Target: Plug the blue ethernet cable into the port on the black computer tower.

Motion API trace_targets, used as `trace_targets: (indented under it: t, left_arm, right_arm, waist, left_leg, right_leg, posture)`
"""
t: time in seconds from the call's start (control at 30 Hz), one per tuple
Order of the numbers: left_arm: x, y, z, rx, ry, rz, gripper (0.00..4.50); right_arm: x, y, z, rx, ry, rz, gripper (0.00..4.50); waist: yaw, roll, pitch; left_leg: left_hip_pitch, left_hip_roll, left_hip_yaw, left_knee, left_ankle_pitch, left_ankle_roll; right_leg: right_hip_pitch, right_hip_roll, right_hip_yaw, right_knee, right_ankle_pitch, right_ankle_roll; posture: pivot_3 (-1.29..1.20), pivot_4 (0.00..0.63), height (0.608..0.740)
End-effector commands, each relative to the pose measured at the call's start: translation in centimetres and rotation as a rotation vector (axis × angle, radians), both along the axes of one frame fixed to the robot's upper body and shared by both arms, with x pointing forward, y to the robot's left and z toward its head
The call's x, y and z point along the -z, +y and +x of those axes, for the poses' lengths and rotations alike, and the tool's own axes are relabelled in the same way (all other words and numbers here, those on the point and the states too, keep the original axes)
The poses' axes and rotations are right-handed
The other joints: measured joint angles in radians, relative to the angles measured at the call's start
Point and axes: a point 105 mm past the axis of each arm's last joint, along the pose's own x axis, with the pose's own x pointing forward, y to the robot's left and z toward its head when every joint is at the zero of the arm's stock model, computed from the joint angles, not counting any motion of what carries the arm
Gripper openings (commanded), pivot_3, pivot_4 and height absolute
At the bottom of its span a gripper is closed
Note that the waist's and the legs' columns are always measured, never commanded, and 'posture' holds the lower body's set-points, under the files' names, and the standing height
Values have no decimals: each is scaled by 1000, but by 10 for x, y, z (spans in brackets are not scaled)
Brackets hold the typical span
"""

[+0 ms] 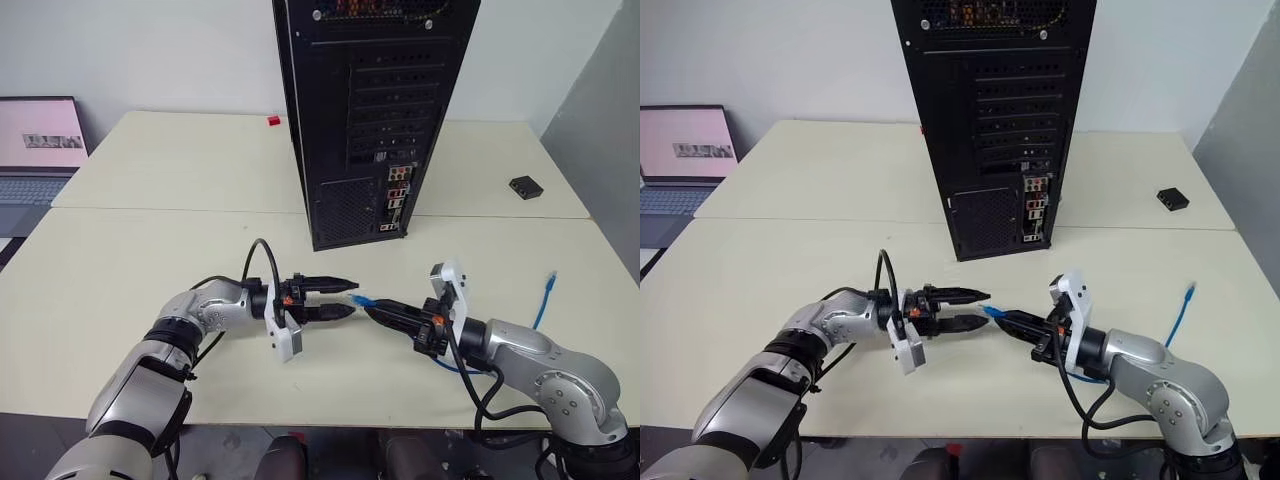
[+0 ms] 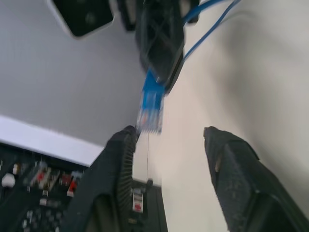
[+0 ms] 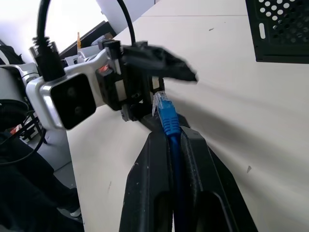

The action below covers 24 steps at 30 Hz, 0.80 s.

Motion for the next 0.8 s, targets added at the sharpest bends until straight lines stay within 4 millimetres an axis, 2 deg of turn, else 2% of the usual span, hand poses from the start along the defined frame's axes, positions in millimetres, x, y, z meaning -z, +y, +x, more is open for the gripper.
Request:
trace_targets:
  t: [0.03,0.13,0.23,0.37,0.47,0.53,0.8]
  left_arm:
    - [-3,7,0,-35,69,-23,2687]
    - [-3,13,1,-95,212,-28,2687]
    - [-6,15,5,-190,457,-83,2687]
    - [-22,3,10,-314,780,-218,2687]
    - [-34,-6,9,-371,903,-267,2687]
    - [-39,-12,8,-402,961,-268,2687]
    - [-51,-14,16,-556,901,-265,2687]
  right_arm:
    - [-14,-13,4,55,-74,5,0]
    - [-17,-29,11,136,-109,-18,0]
    - [-20,-46,21,241,-167,-70,0]
    - [-29,-57,35,378,-266,-114,0]
    - [-28,-57,42,430,-317,-169,0]
    - [-25,-56,45,457,-345,-209,0]
    - [-14,-43,49,468,-408,-284,0]
  waist:
    - [-1,0,0]
    - [-2,0,0]
    - [-2,0,0]
    - [0,0,0]
    - [-1,0,0]
    - [-1,0,0]
    - [-1,0,0]
  left_leg:
    - [0,0,0,0,0,0]
    - [0,1,0,0,0,0]
    - [0,1,0,0,0,0]
    - [0,1,-1,0,0,0]
    - [0,1,-2,0,0,0]
    - [0,1,-2,0,0,0]
    - [1,0,-1,0,0,0]
  right_leg:
    - [0,0,0,0,0,0]
    - [0,0,0,0,0,0]
    - [-1,0,0,1,0,0]
    - [-1,0,0,3,0,0]
    - [-1,1,0,3,0,0]
    - [-1,1,0,3,0,0]
    - [-1,1,1,3,-1,0]
  posture:
    - [0,150,740]
    - [0,150,740]
    - [0,150,740]
    - [0,150,740]
    - [0,150,740]
    - [0,150,740]
    - [0,150,740]
